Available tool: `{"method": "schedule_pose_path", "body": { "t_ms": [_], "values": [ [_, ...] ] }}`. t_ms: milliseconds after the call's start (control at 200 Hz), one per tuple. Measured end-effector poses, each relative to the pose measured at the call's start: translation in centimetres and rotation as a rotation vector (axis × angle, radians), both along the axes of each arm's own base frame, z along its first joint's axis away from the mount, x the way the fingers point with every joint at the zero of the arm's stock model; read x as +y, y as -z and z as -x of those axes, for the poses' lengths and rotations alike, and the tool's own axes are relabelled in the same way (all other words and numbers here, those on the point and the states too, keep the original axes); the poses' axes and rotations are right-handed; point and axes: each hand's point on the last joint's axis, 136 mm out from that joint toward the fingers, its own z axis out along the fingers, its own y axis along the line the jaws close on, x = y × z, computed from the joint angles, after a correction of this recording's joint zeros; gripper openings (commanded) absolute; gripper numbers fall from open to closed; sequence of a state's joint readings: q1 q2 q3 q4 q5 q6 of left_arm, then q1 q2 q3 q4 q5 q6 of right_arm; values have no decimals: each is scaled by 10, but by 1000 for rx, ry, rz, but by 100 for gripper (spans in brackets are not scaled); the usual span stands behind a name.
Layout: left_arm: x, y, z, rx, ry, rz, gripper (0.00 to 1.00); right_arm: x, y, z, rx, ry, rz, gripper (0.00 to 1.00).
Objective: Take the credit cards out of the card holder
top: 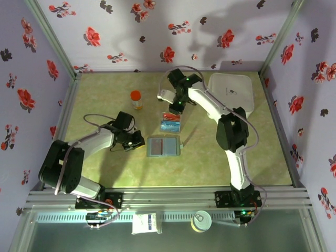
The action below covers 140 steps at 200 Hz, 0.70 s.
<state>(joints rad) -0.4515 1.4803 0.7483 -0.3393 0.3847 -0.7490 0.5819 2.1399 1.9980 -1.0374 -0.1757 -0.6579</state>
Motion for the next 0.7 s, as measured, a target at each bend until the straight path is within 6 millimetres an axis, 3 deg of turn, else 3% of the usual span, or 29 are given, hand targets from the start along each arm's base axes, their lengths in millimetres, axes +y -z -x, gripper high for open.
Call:
{"method": "schedule_pose_path", "body": {
  "t_ms": [345, 700],
  "values": [
    [-11, 11, 4, 25, 33, 9, 4, 1, -15, 17, -22, 317, -164, 20],
    [-20, 23, 12, 57, 68, -7, 3, 30, 5, 81, 59, 491, -305, 21]
  ]
}}
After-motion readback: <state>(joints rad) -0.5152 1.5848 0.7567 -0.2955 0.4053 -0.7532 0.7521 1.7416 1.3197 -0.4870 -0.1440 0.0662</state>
